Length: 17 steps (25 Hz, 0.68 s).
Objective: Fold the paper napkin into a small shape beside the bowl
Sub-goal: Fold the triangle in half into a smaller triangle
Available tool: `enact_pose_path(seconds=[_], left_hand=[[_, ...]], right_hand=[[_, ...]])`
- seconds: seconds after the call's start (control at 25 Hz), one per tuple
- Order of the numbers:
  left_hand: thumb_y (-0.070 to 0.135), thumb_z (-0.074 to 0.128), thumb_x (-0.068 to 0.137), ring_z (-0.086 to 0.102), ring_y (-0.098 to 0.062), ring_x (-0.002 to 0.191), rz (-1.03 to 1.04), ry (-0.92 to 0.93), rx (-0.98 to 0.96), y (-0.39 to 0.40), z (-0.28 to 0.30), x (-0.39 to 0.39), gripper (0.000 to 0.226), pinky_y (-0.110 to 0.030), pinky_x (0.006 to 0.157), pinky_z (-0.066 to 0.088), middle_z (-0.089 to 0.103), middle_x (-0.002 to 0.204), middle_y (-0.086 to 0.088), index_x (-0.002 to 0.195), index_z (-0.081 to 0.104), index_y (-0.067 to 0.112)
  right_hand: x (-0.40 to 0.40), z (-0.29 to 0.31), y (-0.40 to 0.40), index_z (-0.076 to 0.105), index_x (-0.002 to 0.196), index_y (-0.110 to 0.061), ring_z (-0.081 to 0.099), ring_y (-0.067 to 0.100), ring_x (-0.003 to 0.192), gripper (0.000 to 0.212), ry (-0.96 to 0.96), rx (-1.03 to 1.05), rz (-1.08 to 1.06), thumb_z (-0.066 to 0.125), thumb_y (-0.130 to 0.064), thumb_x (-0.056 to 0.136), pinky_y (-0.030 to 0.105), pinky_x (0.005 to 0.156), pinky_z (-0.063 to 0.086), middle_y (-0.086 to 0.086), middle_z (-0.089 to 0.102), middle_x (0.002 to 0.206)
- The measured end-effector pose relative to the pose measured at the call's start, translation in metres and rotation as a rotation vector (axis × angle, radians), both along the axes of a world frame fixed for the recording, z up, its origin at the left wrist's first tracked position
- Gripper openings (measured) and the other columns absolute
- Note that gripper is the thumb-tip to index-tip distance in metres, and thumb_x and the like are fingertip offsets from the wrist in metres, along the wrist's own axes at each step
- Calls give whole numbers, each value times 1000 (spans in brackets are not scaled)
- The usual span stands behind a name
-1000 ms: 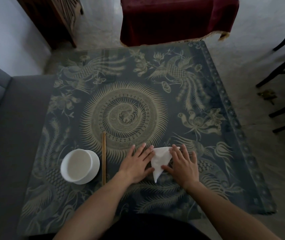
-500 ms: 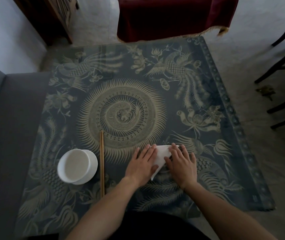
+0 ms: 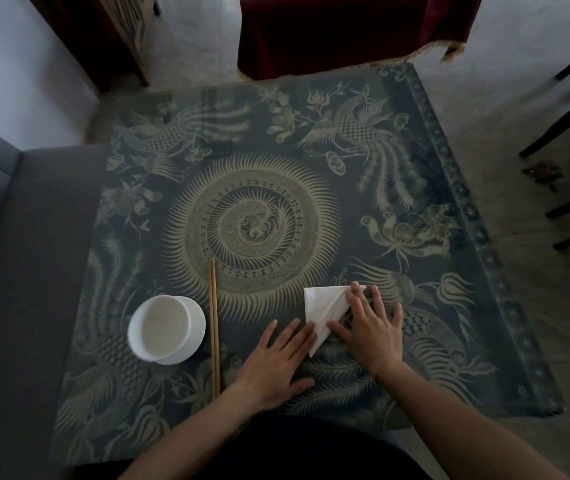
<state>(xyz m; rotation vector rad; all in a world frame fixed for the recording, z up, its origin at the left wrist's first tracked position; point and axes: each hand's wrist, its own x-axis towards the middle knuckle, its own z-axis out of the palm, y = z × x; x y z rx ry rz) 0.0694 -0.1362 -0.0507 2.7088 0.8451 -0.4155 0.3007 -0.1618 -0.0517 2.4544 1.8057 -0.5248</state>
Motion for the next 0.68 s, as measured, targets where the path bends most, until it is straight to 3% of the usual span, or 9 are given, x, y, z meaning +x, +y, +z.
enact_pose_path(seconds=[0.24,0.4,0.48,0.56,0.68], left_hand=[[67,41,88,21,-27,148,-103,3,4,-13,2,-21,85,-54,112,14,22,162,-2,153,28,15],[59,45,89,34,-28,142,-224,-58,34,-7,11,-24,69,-55,112,22,41,153,-1,145,43,17],[51,48,92,38,-25,139,-150,-122,48,4,18,-13,60,-51,116,24,50,144,0,141,47,18],[46,41,96,28,-23,145,42,-125,47,18,27,12,60,-45,121,12,41,152,-3,148,39,15],[44,24,102,-8,-19,150,207,-32,60,34,27,49,66,-43,121,-3,-1,165,-4,156,5,11]], right_hand=[[0,3,1,23,146,-29,-4,20,148,78,5,-16,2,27,-78,85,65,112,7,-12,11,162],[1,3,1,21,147,-29,-7,21,148,82,10,-42,15,26,-80,83,66,111,7,-11,8,162],[2,3,0,17,148,-27,-11,21,147,87,29,-59,28,25,-82,81,66,111,4,-10,3,162],[5,4,-2,10,150,-26,-14,20,146,89,49,-28,44,24,-82,82,63,112,0,-9,-3,162],[8,9,-6,-1,154,-22,-16,19,146,87,30,38,170,25,-74,89,57,115,-8,-3,-6,161]])
